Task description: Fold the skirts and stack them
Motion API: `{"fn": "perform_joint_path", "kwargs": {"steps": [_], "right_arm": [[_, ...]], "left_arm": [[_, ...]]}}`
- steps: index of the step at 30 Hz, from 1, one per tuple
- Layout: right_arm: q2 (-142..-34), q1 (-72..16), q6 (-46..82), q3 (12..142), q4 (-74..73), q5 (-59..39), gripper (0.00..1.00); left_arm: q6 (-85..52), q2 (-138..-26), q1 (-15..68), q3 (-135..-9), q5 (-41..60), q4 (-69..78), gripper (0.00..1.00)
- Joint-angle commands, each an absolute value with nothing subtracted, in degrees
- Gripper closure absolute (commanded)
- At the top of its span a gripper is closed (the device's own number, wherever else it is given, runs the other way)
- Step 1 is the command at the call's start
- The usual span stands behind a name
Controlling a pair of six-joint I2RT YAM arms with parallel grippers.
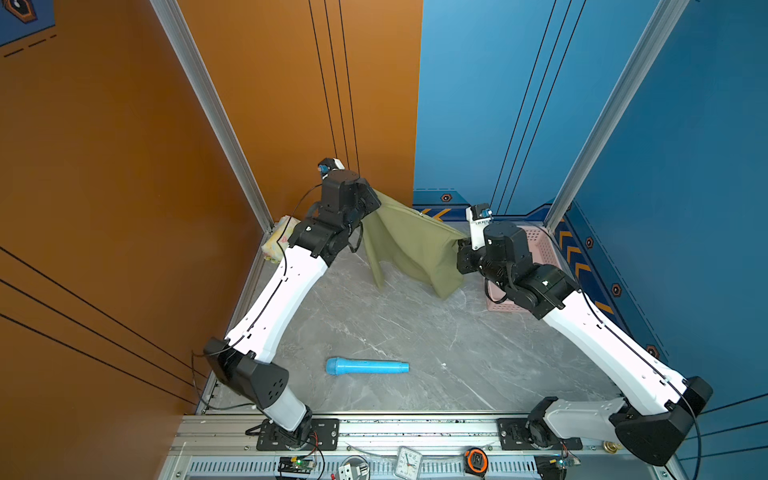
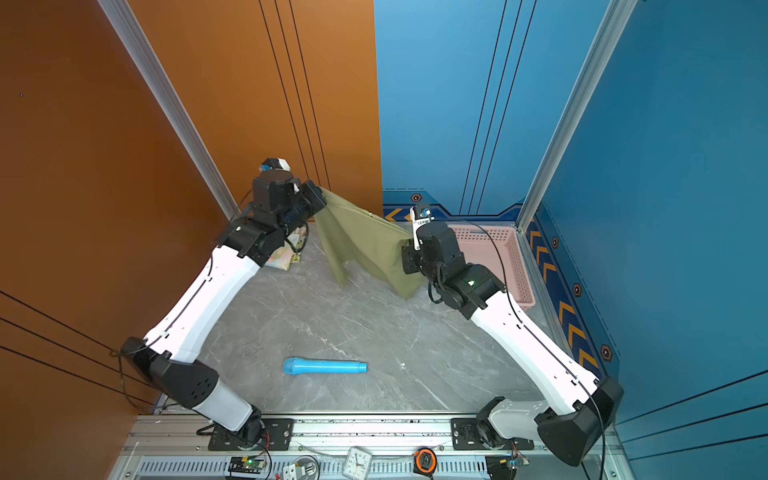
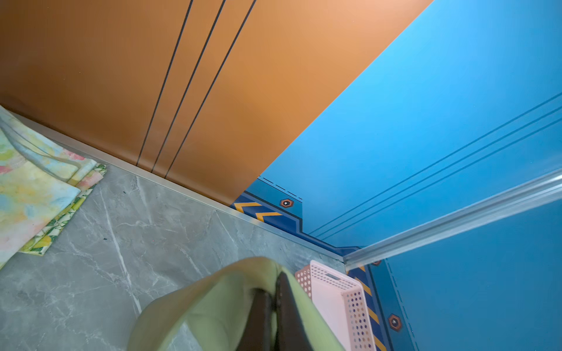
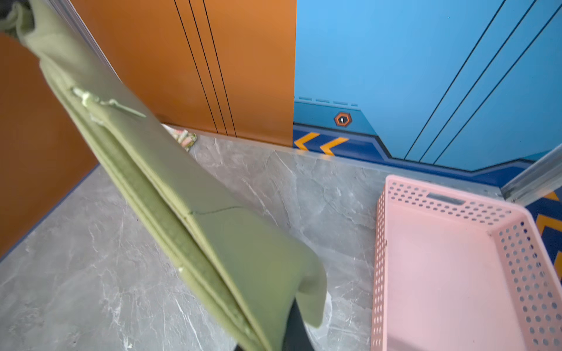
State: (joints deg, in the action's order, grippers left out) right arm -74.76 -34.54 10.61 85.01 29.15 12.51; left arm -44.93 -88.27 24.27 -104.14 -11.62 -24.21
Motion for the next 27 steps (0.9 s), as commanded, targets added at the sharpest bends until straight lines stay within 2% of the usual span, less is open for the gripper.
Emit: {"fn": "perform_joint_path", "kwargs": {"steps": [1,5,10,16,20,24,25,26,27], "right_arm": [[-78.59,-30.86,8.36,90.31,34.89,9.61,1.0],[-87.94,-28.3,6.31,99.58,34.24,5.27,1.0],[-100.65,-26.5,2.17,115.8,33.79,2.52,1.0],[-106.54,-26.01,-2.45,127.17,34.54,1.49,1.0],[-102.12,-27.14,-6.06,118.06,33.32,1.26,1.0],[-91.03,-31.56,-9.2,91.5,24.75,6.94,1.0],[-88.34,-32.44,-8.97,84.96,22.65,7.34,0.93],[-85.5,-33.34,-8.35,78.63,21.11,7.42,0.76],[-82.88,-34.12,-7.05,72.43,19.72,7.67,0.44]], "left_arm": [[-46.74,-86.76,19.39,-100.04,-8.09,-22.24,1.0],[-50.35,-90.24,13.88,-99.61,0.87,-19.29,1.0],[-52.1,-97.88,9.45,-107.91,9.83,-17.75,1.0],[-53.48,-102.35,7.8,-115.66,14.01,-17.78,1.0],[-54.08,-98.02,8.09,-105.19,15.56,-12.93,1.0],[-56.16,-88.56,9.69,-80.65,15.63,-1.12,1.0],[-56.24,-86.61,10.43,-74.6,15.32,1.42,1.0],[-56.17,-84.4,11.33,-67.95,15.04,4.53,1.0],[-56.01,-82.44,12.02,-61.85,14.5,6.05,0.91]]}}
